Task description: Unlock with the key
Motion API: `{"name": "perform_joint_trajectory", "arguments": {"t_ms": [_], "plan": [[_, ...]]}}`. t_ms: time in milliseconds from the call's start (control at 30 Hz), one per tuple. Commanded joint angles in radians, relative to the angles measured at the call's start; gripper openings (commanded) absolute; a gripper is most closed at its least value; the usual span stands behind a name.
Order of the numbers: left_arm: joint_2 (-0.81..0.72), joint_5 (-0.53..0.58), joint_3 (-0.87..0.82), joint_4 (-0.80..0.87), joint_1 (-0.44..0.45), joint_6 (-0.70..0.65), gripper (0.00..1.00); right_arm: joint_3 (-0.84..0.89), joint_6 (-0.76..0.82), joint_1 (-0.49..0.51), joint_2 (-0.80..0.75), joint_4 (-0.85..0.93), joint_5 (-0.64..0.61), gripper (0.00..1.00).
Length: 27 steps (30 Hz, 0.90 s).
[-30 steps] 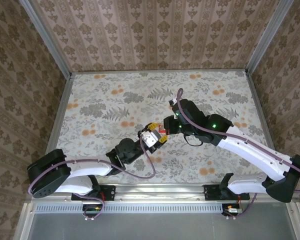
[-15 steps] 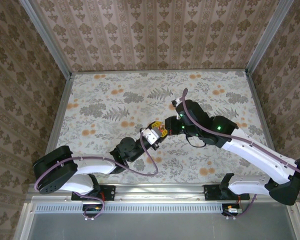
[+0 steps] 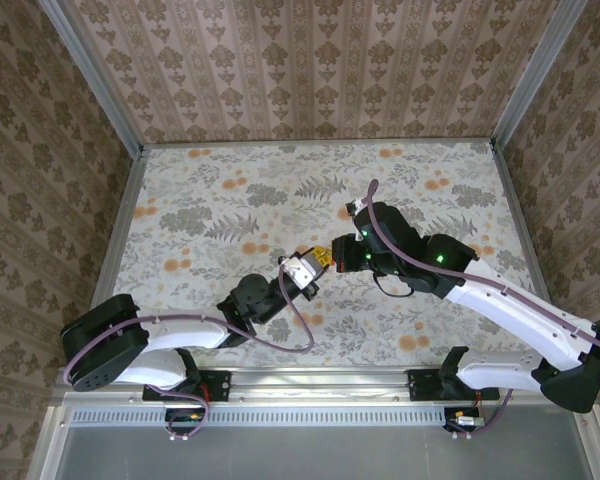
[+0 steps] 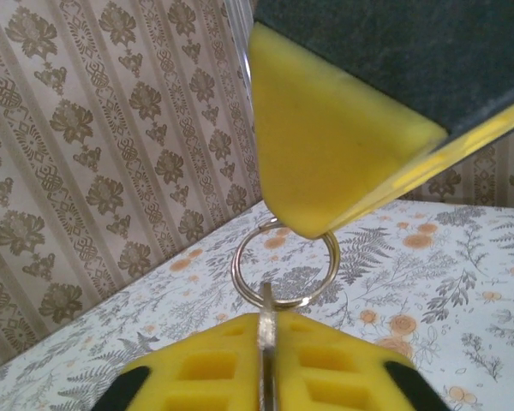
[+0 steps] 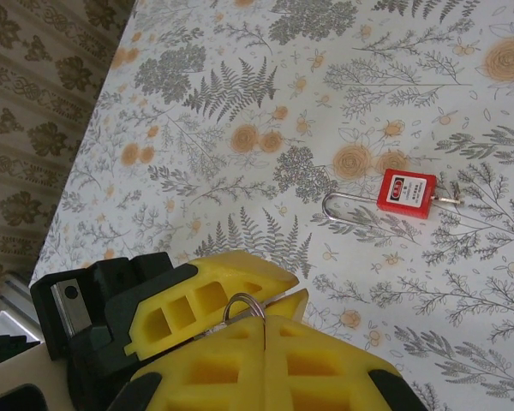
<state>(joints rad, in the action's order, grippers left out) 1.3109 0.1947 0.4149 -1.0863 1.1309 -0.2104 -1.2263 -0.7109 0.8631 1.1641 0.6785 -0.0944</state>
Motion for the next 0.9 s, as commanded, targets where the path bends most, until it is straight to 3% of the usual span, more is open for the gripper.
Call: {"name": "perform_joint_trajectory", "arguments": {"t_ms": [0, 67, 300, 567, 700, 867], "plan": [[-0.031, -0.016, 0.026, 0.030, 0.000, 0.001, 0.04, 0.015, -0.007, 0.001, -0.030, -0.018, -0.021, 0.00], [-0.040, -0.022, 0.031, 0.054, -0.001, -0.001, 0.00, 0.019, -0.005, -0.005, -0.033, -0.020, -0.021, 0.00], [-0.082, -0.074, 0.068, 0.202, -0.014, 0.010, 0.00, 0.041, 0.003, -0.035, -0.053, -0.026, -0.007, 0.03], [-0.171, -0.342, 0.202, 0.627, -0.109, 0.083, 0.00, 0.166, 0.130, -0.174, -0.164, -0.136, 0.176, 0.30], [-0.182, -0.488, 0.264, 0.799, -0.167, 0.112, 0.00, 0.329, 0.263, -0.236, -0.245, -0.346, 0.301, 0.52], [-0.170, -0.713, 0.327, 0.948, -0.247, 0.161, 0.00, 0.464, 0.339, -0.270, -0.312, -0.591, 0.477, 0.56]]}}
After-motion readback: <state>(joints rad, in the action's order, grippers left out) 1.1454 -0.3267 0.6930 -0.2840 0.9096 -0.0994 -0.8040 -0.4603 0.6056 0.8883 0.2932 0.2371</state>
